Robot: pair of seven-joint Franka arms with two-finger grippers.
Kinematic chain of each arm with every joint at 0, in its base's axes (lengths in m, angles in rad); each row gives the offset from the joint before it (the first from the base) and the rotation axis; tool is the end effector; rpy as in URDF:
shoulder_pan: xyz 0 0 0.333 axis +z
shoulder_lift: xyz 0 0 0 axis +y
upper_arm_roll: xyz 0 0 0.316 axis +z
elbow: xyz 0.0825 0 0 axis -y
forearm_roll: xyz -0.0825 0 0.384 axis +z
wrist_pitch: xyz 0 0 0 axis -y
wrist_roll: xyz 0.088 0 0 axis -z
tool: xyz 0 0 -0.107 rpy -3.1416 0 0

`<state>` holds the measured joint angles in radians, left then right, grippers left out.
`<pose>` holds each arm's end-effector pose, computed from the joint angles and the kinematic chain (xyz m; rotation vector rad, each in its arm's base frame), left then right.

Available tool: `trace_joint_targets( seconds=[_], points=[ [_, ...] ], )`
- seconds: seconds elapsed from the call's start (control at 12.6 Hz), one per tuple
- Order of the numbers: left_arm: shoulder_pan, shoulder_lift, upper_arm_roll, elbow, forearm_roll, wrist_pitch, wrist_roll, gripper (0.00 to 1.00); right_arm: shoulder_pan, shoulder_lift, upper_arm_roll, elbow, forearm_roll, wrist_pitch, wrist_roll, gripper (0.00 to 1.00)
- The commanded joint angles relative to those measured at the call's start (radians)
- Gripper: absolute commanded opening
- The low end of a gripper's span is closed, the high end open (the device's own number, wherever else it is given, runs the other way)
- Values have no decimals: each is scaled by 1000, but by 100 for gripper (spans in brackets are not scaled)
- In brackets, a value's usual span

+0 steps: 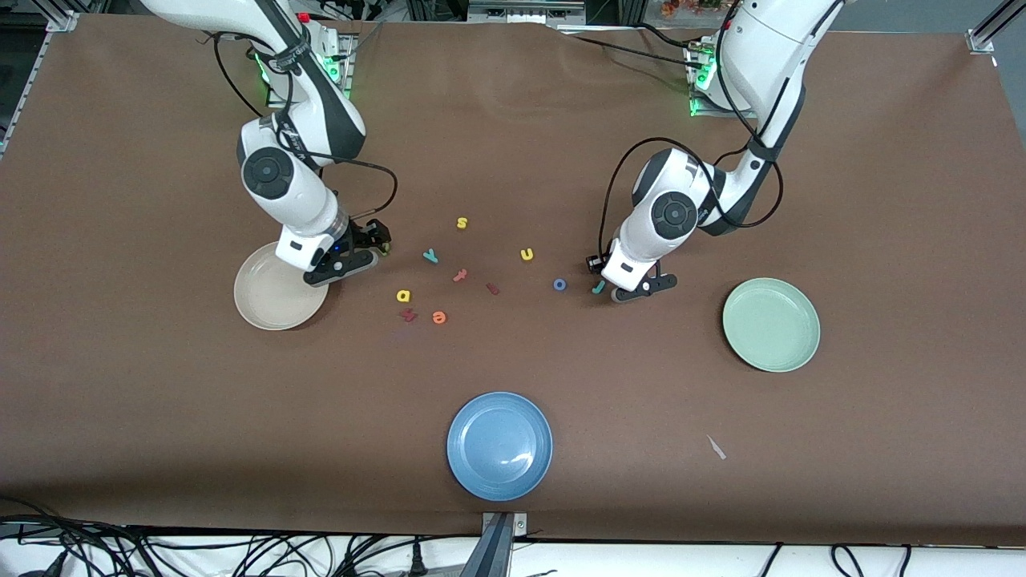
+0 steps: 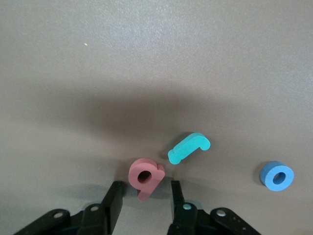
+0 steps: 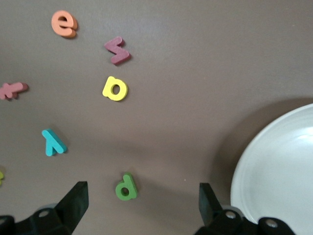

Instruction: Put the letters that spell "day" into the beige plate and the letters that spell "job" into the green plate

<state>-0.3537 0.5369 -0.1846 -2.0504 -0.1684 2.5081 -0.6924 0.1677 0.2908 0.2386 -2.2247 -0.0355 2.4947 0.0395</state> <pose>0.5030 -0.2993 0.1706 2.9820 0.4750 -0.2592 0.5030 0.2174 0.2449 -3.0410 -0.5944 0.0338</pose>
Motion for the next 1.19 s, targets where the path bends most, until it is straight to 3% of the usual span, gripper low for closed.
trace_joint_targets(
  seconds=[0.0, 0.32, 0.87, 1.11],
  points=[
    [1, 28, 11, 27, 32, 0, 10, 45, -16, 20, 24, -24, -38, 55, -6, 100],
    [1, 31, 13, 35, 32, 0, 7, 42, -16, 56, 24, -85, -40, 183, -18, 100],
    [1, 41, 28, 53, 47, 0, 5, 47, -13, 88, 24, -147, -38, 248, -15, 100],
    [-2, 48, 28, 55, 47, 0, 5, 39, -7, 91, 28, -164, -38, 273, 0, 100]
  ],
)
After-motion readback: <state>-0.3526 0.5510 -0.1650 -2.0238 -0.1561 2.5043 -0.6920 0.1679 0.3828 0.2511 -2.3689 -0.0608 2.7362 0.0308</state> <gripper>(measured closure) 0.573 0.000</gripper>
